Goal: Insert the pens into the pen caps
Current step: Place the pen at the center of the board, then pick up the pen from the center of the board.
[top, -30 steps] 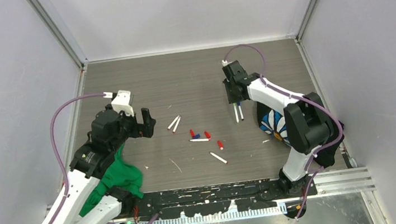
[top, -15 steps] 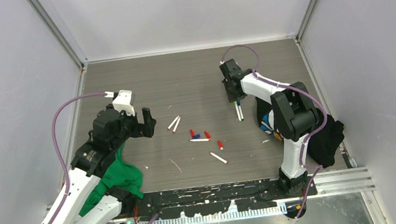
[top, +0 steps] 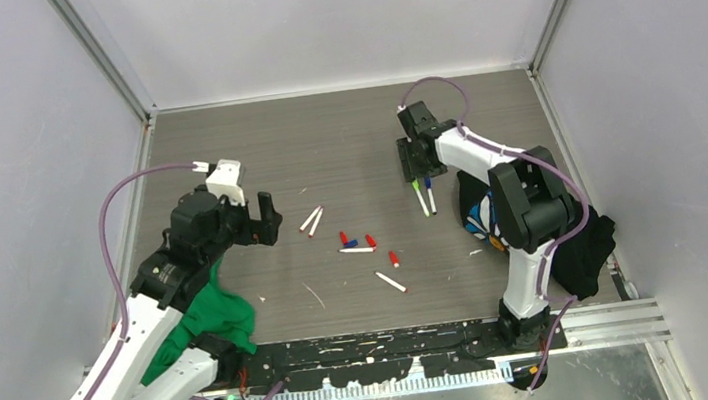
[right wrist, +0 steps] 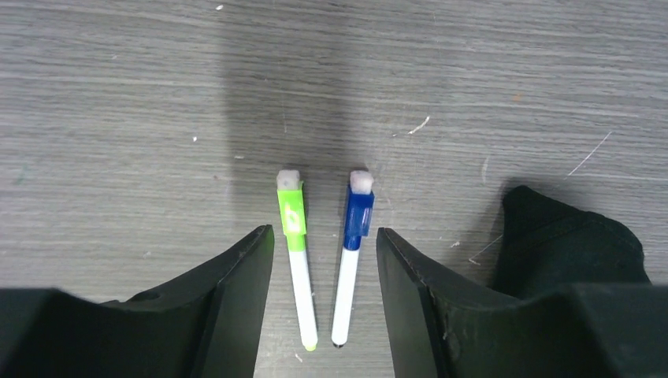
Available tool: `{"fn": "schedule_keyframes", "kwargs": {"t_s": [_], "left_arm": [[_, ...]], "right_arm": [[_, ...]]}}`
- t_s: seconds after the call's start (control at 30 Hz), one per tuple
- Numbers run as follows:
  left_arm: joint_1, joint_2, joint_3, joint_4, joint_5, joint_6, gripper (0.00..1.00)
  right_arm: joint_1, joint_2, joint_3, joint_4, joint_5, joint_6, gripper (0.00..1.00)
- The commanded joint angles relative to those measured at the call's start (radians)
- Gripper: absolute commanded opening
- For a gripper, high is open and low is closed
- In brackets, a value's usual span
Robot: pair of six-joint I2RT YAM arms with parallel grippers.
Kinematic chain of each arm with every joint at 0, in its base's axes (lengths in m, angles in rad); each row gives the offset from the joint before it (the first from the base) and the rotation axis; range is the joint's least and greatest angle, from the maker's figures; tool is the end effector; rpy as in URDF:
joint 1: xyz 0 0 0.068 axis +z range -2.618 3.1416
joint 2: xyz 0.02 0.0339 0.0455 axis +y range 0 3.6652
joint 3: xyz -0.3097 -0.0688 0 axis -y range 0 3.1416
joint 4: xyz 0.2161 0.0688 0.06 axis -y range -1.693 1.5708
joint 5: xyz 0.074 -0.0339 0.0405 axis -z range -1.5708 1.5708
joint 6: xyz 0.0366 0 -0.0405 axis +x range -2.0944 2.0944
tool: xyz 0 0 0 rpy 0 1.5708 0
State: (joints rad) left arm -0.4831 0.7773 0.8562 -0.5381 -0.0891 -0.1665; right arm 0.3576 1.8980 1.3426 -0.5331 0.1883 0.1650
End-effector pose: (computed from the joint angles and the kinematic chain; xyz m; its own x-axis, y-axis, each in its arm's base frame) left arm 0.0980 -0.0477 0.3586 -0.4521 0.0507 -0.8905 0.3216 0.9405 -0.1097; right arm 0.3638 0.1286 0.2464 -0.8617 -0.1498 -0.4848 -0.1226 0.9886 -0.0874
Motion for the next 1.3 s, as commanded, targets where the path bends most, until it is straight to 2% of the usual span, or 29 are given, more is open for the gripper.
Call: {"fn": "schedule_keyframes", "kwargs": {"t_s": [0.0,0.1,0.3,0.43,0.57,0.77,1.27], "left_arm": [[0.001,0.046,0.032,0.024,0.067,0.017,0.99],[0.002,0.143,0.055,0.002,0.111,0.019,0.97],[0.001,0.404,0.176,-0.074,0.18,-0.02,0.75],[0.001,0.586,0.289,-0.104,0.142,-0.029,0.65],[0.0,0.766,0.398,-0.163,0.106,-0.014,0.54],[0.0,0.918,0.437,-0.163,0.08,-0.006,0.43],[-0.002,1.057,0.476,-0.149,0.091,0.01,0.33]], "right_arm": [[-0.002,-0.148,-0.001,0.001,-0.061,0.02,0.58],[-0.003,-0.255,-0.072,0.021,-0.129,0.038,0.6],[-0.002,-0.548,-0.306,0.13,-0.342,0.118,0.64],[0.0,-0.701,-0.434,0.194,-0.479,0.191,0.64],[0.002,-0.796,-0.512,0.218,-0.525,0.234,0.64],[0.002,-0.864,-0.551,0.22,-0.534,0.25,0.64],[0.003,-0.87,-0.595,0.266,-0.564,0.281,0.64]]}}
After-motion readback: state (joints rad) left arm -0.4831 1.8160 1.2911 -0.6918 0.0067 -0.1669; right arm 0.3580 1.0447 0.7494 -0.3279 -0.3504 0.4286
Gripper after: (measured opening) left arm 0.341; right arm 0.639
